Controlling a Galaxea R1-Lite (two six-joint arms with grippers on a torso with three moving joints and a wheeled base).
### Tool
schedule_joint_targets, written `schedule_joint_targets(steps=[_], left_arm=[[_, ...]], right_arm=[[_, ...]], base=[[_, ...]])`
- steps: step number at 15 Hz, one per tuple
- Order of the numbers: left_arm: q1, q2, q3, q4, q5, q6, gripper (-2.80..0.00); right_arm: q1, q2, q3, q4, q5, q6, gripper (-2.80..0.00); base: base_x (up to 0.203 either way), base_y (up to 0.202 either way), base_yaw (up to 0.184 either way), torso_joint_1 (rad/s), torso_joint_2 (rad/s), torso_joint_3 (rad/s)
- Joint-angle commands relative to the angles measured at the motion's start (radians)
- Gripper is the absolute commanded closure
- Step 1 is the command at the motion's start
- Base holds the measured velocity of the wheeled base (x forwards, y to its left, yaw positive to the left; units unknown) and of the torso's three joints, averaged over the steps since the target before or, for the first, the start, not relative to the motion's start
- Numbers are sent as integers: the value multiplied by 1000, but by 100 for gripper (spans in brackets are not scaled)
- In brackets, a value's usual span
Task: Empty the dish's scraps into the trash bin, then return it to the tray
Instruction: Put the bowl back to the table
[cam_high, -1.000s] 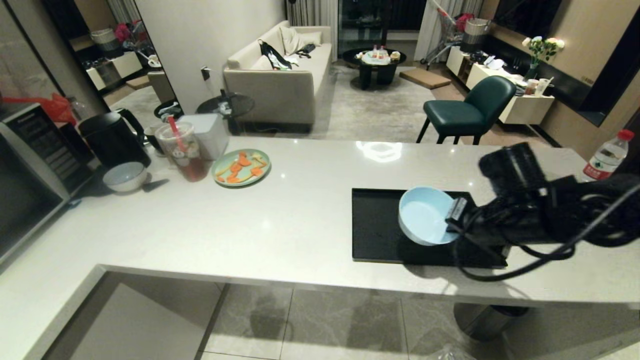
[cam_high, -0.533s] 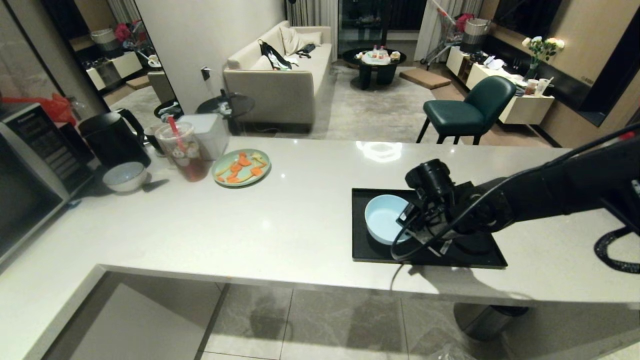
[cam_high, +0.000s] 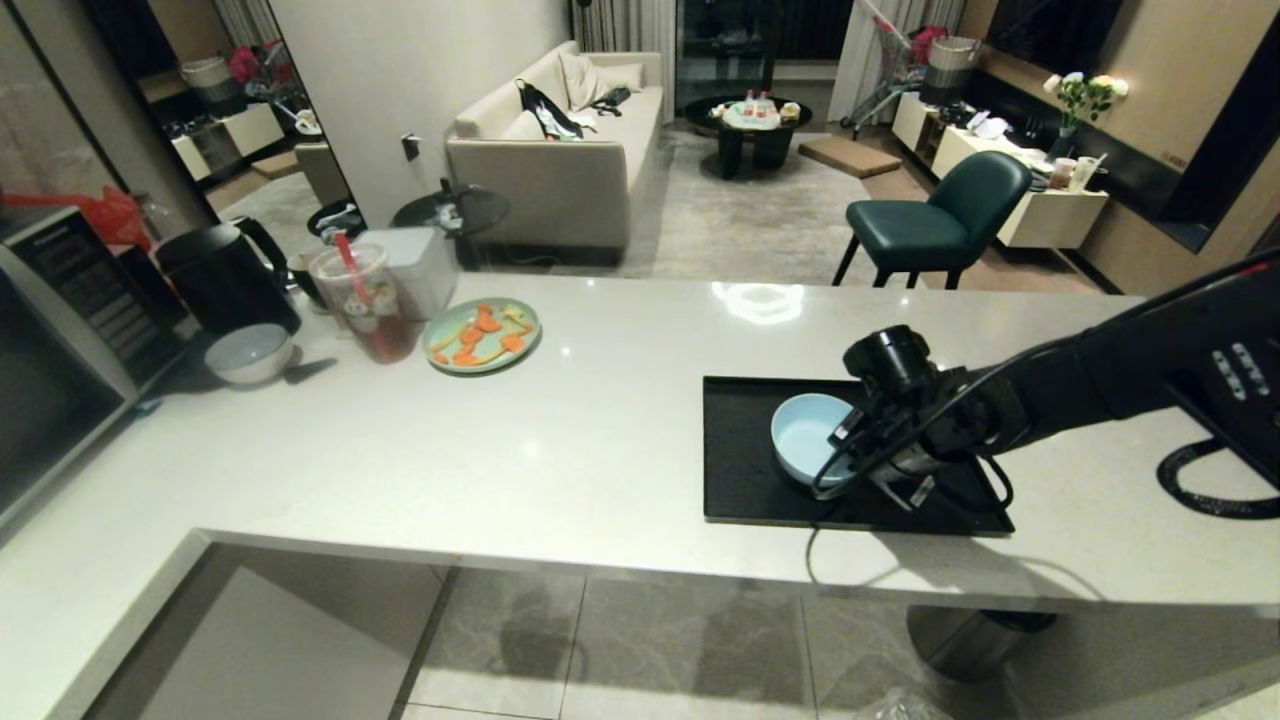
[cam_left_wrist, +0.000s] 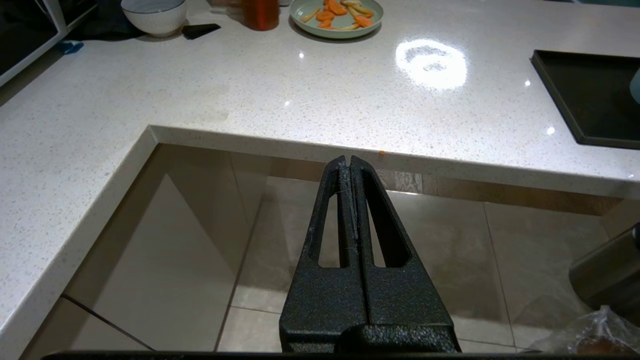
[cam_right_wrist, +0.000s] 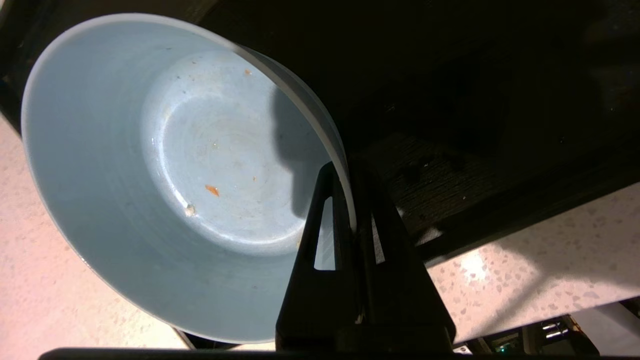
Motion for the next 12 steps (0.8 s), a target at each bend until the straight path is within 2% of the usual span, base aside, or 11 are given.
schedule_joint_targets(steps=[1,12], left_arm=[[0,1,0,-1,0,-1,0],[0,1,0,-1,0,-1,0]], right_arm=[[-13,12,-2,-1,-3,7,0],[-11,37,6,4,1,18,0]], base=[[0,0,0,0,0,0],[0,0,0,0,0,0]])
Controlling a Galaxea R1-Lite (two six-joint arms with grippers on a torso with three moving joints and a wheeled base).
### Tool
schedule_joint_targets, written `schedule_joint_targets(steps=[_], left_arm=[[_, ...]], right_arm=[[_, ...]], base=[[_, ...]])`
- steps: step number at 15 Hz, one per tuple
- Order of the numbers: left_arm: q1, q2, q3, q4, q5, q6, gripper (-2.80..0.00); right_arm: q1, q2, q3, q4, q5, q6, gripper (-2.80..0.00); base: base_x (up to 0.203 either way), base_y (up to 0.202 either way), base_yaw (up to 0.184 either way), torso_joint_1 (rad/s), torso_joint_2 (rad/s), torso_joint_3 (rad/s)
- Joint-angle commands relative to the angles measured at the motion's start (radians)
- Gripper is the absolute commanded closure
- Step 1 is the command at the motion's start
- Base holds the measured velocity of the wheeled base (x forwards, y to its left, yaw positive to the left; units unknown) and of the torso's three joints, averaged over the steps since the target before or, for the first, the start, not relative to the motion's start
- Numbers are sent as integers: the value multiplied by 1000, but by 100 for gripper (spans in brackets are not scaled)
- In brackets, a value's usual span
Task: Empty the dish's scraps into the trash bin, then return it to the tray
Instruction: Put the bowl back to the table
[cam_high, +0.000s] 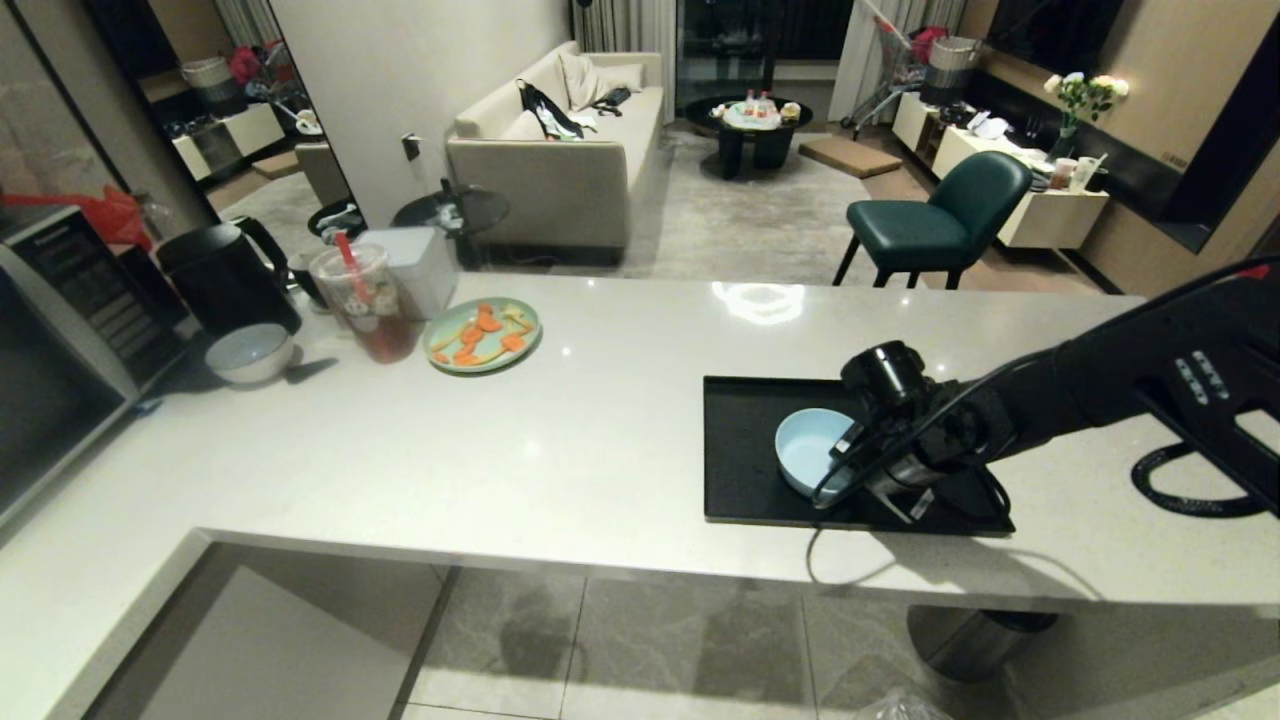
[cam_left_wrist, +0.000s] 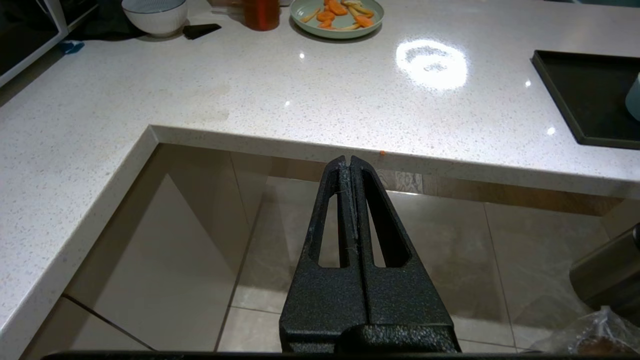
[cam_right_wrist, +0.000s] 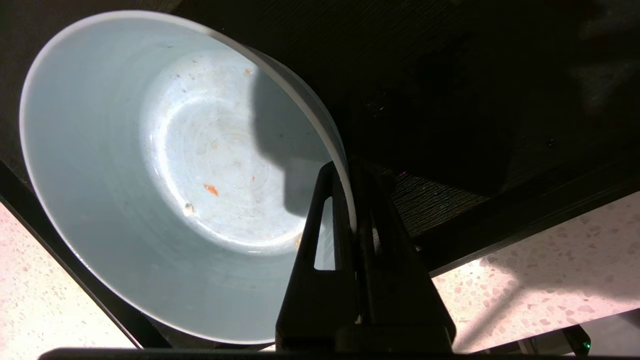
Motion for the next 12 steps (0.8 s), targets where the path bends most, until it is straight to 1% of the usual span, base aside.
schedule_joint_targets(steps=[1,3,4,5,12], left_arm=[[0,1,0,-1,0,-1,0],[-1,1,0,-1,1,-1,0],[0,1,0,-1,0,-1,0],[0,1,0,-1,0,-1,0],[-1,0,0,-1,0,-1,0]], right_arm=[[1,-5,2,3,-1,7,0],[1,-11,1,4,0,9,0],[1,-12,2,6,0,9,-90],[2,-13,2,6,0,8,-280],[6,-61,-5,2,-4,-1,-280]], base=[[0,0,0,0,0,0],[0,0,0,0,0,0],[0,0,0,0,0,0],[0,0,0,0,0,0],[0,0,0,0,0,0]])
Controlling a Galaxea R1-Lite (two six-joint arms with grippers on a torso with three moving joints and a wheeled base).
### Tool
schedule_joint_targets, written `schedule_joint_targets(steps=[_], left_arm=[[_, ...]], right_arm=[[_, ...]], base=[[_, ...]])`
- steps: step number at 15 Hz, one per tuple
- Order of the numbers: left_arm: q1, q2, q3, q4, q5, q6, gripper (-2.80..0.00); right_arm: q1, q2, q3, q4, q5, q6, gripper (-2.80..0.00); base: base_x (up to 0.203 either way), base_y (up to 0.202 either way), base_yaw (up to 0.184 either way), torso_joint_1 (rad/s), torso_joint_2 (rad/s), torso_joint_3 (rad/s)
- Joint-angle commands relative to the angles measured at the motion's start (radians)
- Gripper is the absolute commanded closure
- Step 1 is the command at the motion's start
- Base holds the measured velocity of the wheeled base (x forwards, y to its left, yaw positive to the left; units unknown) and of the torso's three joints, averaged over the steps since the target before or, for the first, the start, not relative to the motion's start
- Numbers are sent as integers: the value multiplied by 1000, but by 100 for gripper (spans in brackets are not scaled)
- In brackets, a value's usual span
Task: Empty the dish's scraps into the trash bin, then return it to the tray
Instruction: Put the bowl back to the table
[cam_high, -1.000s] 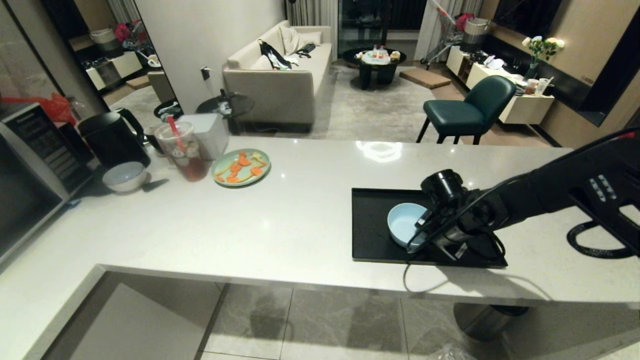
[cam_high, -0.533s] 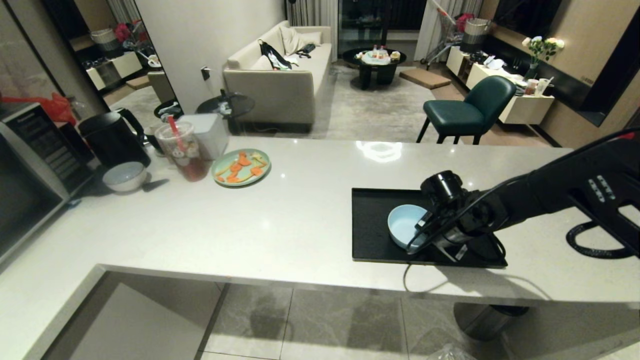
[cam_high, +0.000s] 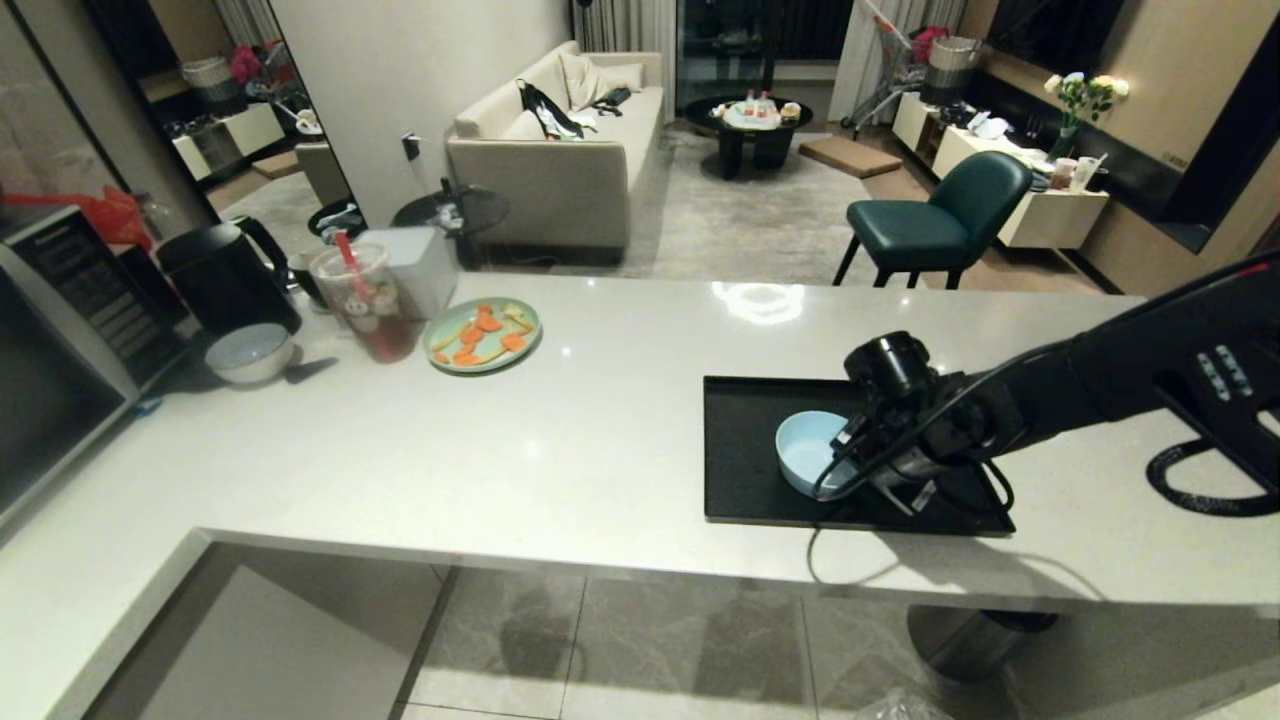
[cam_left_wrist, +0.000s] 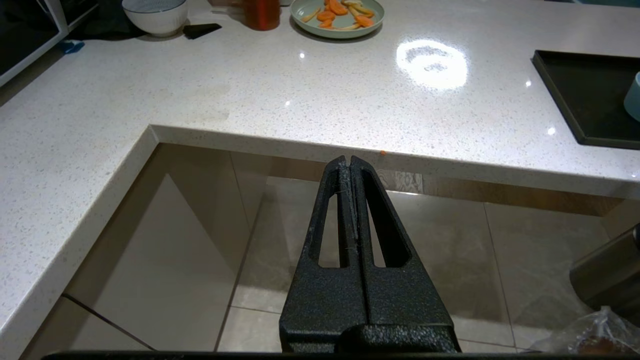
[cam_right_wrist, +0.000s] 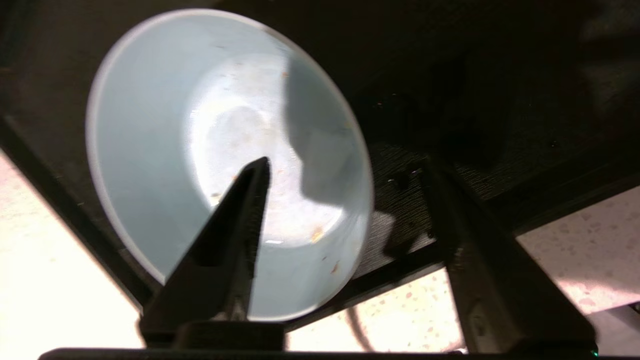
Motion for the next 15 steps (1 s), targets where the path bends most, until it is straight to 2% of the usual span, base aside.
schedule_joint_targets(steps=[1,3,10,12,13,14,15], left_arm=[[0,1,0,-1,0,-1,0],[0,1,0,-1,0,-1,0],[0,1,0,-1,0,-1,0],[0,1,0,-1,0,-1,0],[-1,1,0,-1,0,-1,0],[0,1,0,-1,0,-1,0],[0,1,0,-1,0,-1,0]], right_arm=[[6,-49,0,4,-3,-4,-280],[18,-105,25,15,-5,-78,-280],[93,-373,250,1,-35,-523,-280],[116,-439,329,-29,-35,-596,-280],[127,-459,351,-36,-36,-605,-229],[145,-485,379,-38,-36,-607,0],[160,-506,399,-39,-36,-607,0]], base=[[0,0,0,0,0,0],[0,0,0,0,0,0],[0,0,0,0,0,0],[0,0,0,0,0,0],[0,0,0,0,0,0],[0,0,0,0,0,0],[0,0,0,0,0,0]])
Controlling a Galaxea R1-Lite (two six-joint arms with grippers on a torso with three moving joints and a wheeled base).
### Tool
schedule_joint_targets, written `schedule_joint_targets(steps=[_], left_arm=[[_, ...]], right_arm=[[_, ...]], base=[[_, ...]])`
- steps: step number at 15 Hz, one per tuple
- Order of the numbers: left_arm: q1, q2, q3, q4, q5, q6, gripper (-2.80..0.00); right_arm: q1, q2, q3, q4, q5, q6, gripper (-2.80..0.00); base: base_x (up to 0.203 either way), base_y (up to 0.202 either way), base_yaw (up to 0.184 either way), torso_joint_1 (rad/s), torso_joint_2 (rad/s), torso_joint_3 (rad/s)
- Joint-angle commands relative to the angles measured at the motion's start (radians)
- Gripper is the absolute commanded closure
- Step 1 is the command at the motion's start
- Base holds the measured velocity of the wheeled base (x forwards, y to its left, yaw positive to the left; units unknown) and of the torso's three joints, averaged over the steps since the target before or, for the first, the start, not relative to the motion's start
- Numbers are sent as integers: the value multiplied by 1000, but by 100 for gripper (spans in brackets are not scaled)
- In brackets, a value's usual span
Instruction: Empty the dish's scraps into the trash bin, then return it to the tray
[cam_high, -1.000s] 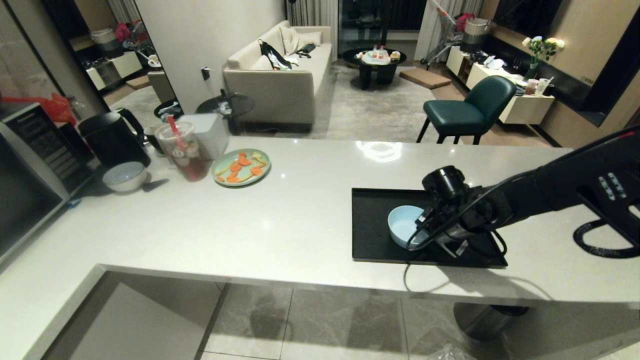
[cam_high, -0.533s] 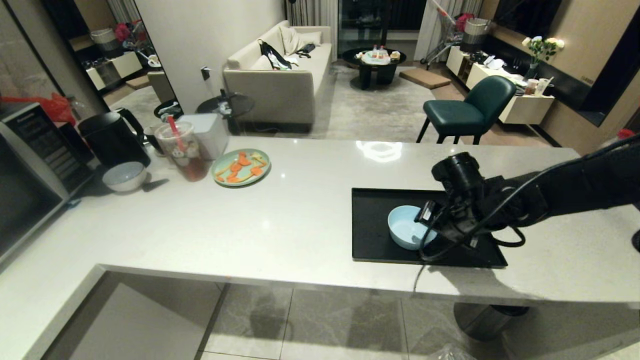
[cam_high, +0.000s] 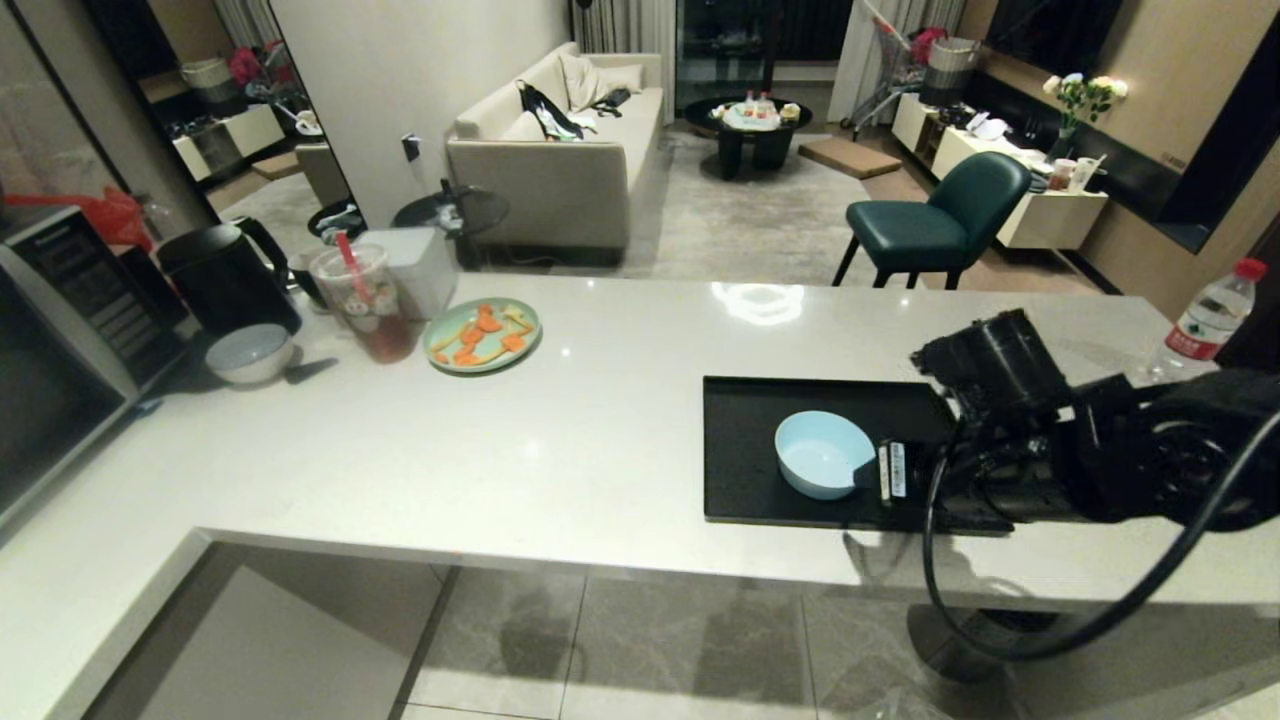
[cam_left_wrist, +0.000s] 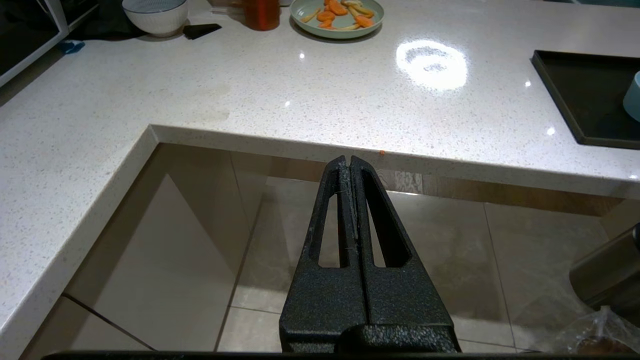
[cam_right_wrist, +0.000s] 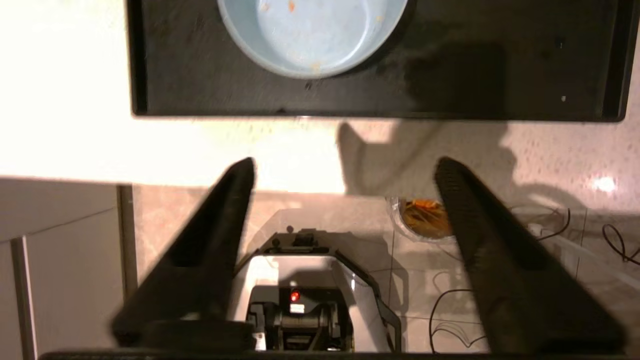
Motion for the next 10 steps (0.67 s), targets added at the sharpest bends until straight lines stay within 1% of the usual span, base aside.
schedule_joint_targets(steps=[1,2,4,5,7,8,10], left_arm=[[0,1,0,0,0,-1,0],[0,1,0,0,0,-1,0],[0,1,0,0,1,-1,0],[0,1,0,0,0,-1,0],[0,1,0,0,0,-1,0],[0,1,0,0,0,-1,0],[-1,1,0,0,0,-1,0]], right_arm=[[33,-80,46,0,-4,3,0],[44,-99,65,-2,-9,3,0],[76,-132,113,-26,-71,6,0],[80,-145,152,-80,-93,7,0],[75,-191,244,-234,-105,3,0],[53,-218,286,-282,-107,2,0],[-49,-293,381,-332,-109,-33,0]], base=[[0,0,0,0,0,0],[0,0,0,0,0,0],[0,0,0,0,0,0],[0,0,0,0,0,0],[0,0,0,0,0,0],[0,0,0,0,0,0],[0,0,0,0,0,0]])
